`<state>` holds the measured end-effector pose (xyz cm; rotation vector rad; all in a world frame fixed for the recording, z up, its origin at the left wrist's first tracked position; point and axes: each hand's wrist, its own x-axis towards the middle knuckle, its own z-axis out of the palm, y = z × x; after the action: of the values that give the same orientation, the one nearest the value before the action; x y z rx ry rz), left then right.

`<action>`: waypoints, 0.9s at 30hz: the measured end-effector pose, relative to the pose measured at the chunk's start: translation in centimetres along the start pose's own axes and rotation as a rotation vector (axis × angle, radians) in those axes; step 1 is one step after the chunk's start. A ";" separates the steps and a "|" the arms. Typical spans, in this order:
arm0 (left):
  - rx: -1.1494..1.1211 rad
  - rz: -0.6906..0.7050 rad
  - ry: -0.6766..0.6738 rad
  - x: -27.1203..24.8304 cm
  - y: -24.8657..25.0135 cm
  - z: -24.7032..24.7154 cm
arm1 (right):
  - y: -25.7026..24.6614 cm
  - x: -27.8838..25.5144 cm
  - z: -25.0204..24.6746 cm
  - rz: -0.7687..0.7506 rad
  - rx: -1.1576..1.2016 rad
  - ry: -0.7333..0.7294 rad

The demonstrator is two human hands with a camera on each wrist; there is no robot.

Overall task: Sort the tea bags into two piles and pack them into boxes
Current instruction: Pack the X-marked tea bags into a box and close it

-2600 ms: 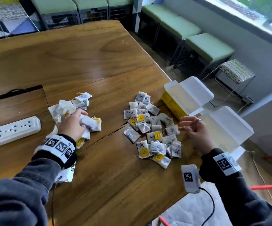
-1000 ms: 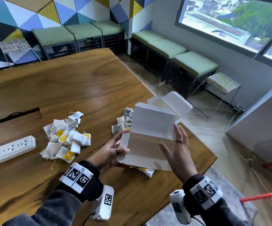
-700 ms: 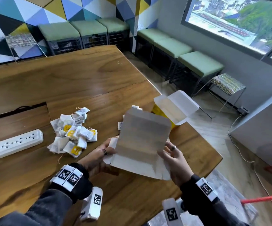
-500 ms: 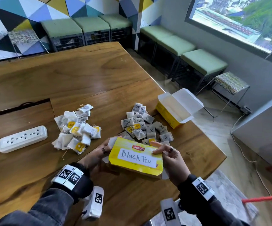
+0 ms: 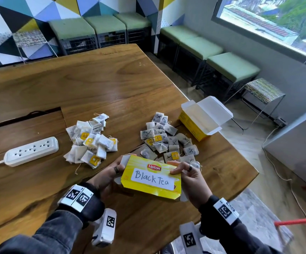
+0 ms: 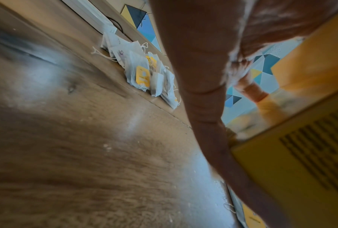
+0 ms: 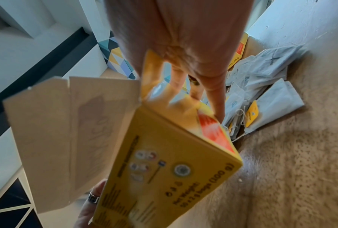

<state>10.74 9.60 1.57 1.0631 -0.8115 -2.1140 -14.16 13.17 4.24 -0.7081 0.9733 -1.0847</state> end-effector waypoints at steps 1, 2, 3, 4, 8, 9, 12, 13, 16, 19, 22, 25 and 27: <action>0.001 0.007 0.004 0.0 -0.1 -0.1 | 0.2 0.0 0.1 0.007 0.003 0.000; -0.002 0.014 0.004 -0.1 -0.2 -0.2 | 0.3 -0.1 0.1 0.012 0.008 -0.003; -0.011 0.017 0.001 -0.1 -0.3 -0.2 | 0.5 -0.1 0.1 0.018 0.009 -0.004; -0.021 0.020 -0.001 -0.2 -0.4 -0.2 | 0.6 0.0 0.2 0.023 0.001 -0.003; -0.044 0.041 0.007 -0.4 -0.7 -0.2 | 1.2 0.3 0.1 0.035 -0.054 0.007; -0.032 0.043 0.011 -0.4 -0.7 -0.2 | 1.3 0.4 0.1 0.038 -0.064 0.006; -0.013 0.046 0.023 -0.3 -0.7 -0.2 | 1.2 0.6 0.0 0.058 -0.077 -0.019; -0.015 0.044 0.032 -0.2 -0.8 -0.1 | 1.1 0.7 -0.1 0.066 -0.085 -0.021; -0.005 0.055 0.079 -0.1 -0.7 0.6 | 0.5 1.1 -0.5 0.089 -0.090 -0.037; 0.059 0.086 0.131 0.2 -0.3 1.6 | -0.3 1.6 -1.0 0.114 -0.084 -0.043; 0.131 0.124 0.190 0.5 -0.1 2.1 | -0.9 2.3 -1.5 0.115 -0.118 -0.064; 0.215 0.117 0.197 0.7 -0.3 2.2 | -1.2 2.7 -2.0 0.121 -0.157 -0.096; 0.179 0.115 0.216 0.6 -0.2 2.5 | -1.1 2.8 -2.3 0.111 -0.171 -0.135</action>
<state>8.32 9.92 2.35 1.2813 -0.9435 -1.8201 -16.25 10.14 3.41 -0.8462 0.9845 -0.8527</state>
